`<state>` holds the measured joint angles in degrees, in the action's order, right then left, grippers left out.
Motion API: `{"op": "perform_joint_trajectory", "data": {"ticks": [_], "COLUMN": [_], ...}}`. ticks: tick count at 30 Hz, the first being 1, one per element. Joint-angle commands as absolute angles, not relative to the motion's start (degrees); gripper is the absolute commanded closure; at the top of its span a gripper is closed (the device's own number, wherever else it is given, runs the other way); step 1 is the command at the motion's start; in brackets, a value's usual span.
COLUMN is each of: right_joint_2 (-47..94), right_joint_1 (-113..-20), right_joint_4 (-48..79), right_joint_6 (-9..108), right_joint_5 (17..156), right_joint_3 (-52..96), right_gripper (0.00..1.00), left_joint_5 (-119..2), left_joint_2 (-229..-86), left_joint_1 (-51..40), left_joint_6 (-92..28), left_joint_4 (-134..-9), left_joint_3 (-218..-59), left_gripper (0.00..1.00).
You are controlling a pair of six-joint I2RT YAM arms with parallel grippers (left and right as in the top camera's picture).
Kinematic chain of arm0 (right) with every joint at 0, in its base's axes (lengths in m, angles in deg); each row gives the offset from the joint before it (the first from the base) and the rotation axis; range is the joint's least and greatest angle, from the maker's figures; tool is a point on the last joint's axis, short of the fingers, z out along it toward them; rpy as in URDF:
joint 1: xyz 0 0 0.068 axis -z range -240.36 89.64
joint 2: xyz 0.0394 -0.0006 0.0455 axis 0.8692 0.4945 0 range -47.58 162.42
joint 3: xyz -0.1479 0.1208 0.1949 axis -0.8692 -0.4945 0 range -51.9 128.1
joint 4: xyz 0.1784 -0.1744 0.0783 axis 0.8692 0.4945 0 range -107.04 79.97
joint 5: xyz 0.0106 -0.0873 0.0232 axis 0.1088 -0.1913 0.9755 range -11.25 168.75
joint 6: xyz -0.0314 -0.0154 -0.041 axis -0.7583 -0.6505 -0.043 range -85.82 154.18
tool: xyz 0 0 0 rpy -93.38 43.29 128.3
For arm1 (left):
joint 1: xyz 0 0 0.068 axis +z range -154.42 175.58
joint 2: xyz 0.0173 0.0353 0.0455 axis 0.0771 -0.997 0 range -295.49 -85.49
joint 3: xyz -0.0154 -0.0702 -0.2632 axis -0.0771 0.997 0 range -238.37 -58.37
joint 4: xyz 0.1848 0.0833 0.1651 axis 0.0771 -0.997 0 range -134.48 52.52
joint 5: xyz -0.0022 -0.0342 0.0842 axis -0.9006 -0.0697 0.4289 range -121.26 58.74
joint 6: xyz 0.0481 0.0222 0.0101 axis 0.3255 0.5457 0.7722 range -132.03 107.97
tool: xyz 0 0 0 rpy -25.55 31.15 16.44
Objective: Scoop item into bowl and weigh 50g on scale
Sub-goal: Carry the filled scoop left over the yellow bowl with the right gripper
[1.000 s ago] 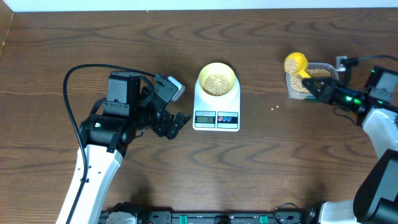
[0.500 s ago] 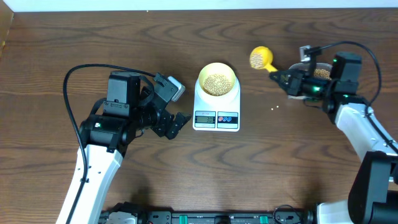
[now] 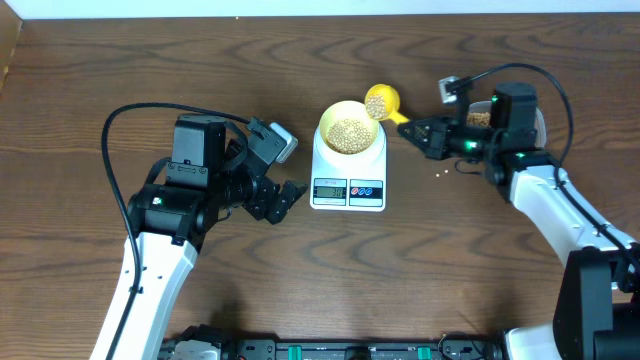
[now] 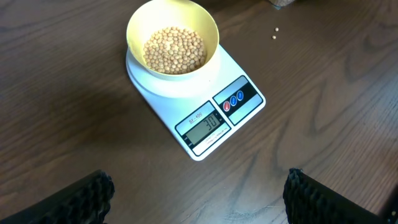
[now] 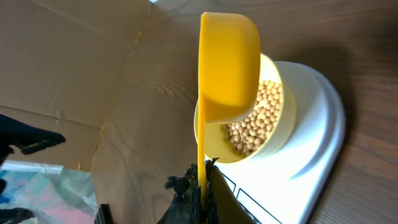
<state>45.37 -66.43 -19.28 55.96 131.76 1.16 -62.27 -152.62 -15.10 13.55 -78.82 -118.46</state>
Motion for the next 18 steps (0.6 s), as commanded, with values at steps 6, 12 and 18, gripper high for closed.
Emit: {"op": "perform_joint_trajectory", "data": {"ticks": [6, 12, 18], "right_joint_2": [45.7, 45.7, 45.7], "right_joint_1": [-71.74, -73.84, -75.35], "right_joint_4": [-19.38, -19.38, -19.01], "right_joint_6": [53.75, 50.32, 42.43], "right_joint_5": [125.55, 121.29, 118.21], "right_joint_3": [1.23, 1.23, 1.23], "right_gripper": [0.99, 0.99, 0.99], "left_joint_5": [-62.75, -62.75, -62.75], "left_joint_2": [-152.84, -152.84, -152.84], "left_joint_1": [-15.25, -15.25, -15.25], "left_joint_6": [14.3, 14.3, 14.3], "left_joint_4": [-78.76, -78.76, -78.76], "left_joint_3": [-118.2, -118.2, -118.2], "left_gripper": [0.11, 0.11, 0.11]}}
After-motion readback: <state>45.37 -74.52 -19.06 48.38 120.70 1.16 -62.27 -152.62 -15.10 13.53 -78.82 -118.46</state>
